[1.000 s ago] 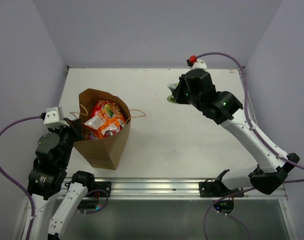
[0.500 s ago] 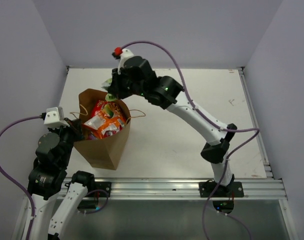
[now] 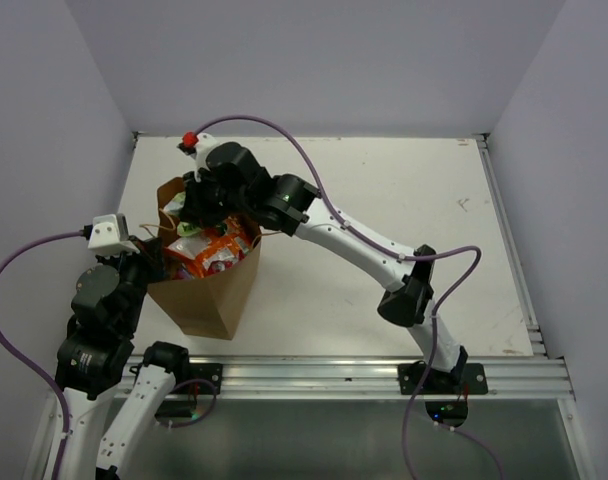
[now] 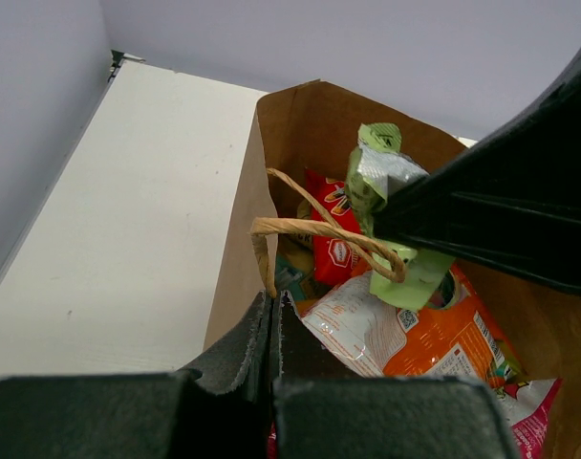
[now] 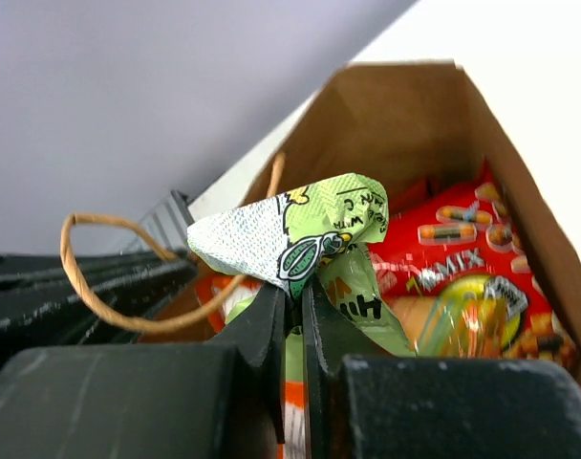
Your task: Place the snacks into the paper bag
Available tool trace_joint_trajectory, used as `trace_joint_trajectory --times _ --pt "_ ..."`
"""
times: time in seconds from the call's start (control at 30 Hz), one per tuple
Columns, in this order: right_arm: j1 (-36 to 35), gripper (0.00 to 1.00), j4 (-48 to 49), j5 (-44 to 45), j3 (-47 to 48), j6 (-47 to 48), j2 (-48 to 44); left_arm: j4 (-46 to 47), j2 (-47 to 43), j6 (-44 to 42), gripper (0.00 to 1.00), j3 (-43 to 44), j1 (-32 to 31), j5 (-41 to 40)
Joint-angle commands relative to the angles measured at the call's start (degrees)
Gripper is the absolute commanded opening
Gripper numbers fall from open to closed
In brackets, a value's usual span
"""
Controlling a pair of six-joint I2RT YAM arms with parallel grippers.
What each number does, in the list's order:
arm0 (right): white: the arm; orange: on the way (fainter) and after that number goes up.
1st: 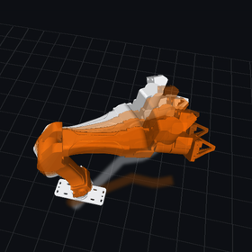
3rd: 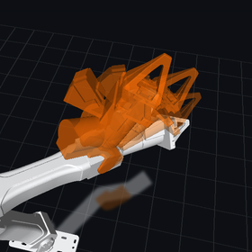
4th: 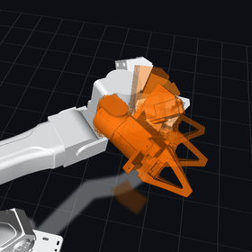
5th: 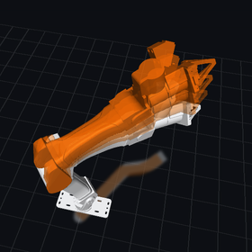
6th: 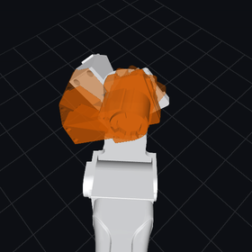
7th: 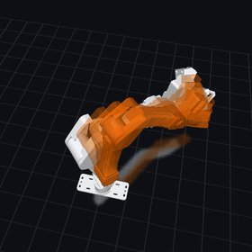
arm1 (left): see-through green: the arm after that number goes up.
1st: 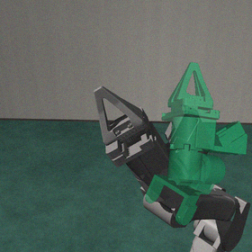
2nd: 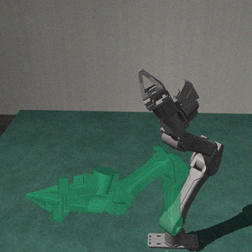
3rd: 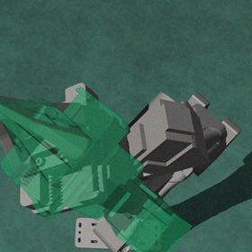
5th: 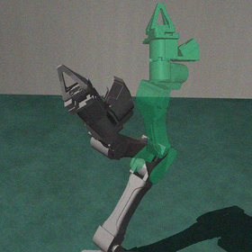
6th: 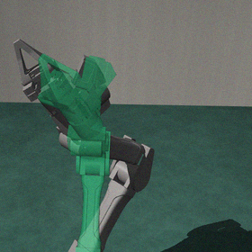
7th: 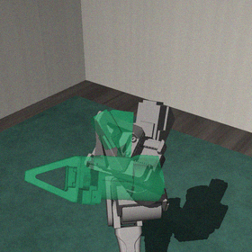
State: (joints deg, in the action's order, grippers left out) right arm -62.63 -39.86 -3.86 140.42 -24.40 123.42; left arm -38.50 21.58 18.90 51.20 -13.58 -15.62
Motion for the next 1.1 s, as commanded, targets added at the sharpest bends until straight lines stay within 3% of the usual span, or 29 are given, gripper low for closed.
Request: trace_joint_trajectory --times 0.0,0.1,0.17,0.23,0.5,0.77,1.07 --pt "-0.3 0.00 9.3 0.1 1.0 2.4 2.2 1.9 -0.1 -0.7 0.00 0.5 -0.5 -0.1" --pt "-0.3 0.02 9.0 4.7 3.0 3.6 4.5 1.5 -0.2 -1.0 0.00 0.7 -0.5 -0.5" --pt "-0.1 0.47 7.8 6.0 4.0 4.0 5.6 1.4 -0.2 -1.1 0.00 0.7 -0.7 -0.8" --pt "0.0 0.99 6.6 7.3 3.1 5.0 5.7 1.5 -0.2 -1.1 0.00 0.7 -0.8 -0.9" --pt "-0.2 0.99 8.5 19.9 -8.9 7.5 -9.0 1.9 -0.4 -1.1 0.00 0.3 -0.9 -0.7" --pt "-1.2 0.99 16.3 24.1 -25.4 8.0 -35.7 2.8 -0.3 -0.7 0.00 -0.6 -0.9 -0.7" --pt "-1.4 0.99 8.1 23.2 -36.1 2.3 -37.5 3.6 -0.1 -0.4 0.00 -1.3 -0.9 -0.3"
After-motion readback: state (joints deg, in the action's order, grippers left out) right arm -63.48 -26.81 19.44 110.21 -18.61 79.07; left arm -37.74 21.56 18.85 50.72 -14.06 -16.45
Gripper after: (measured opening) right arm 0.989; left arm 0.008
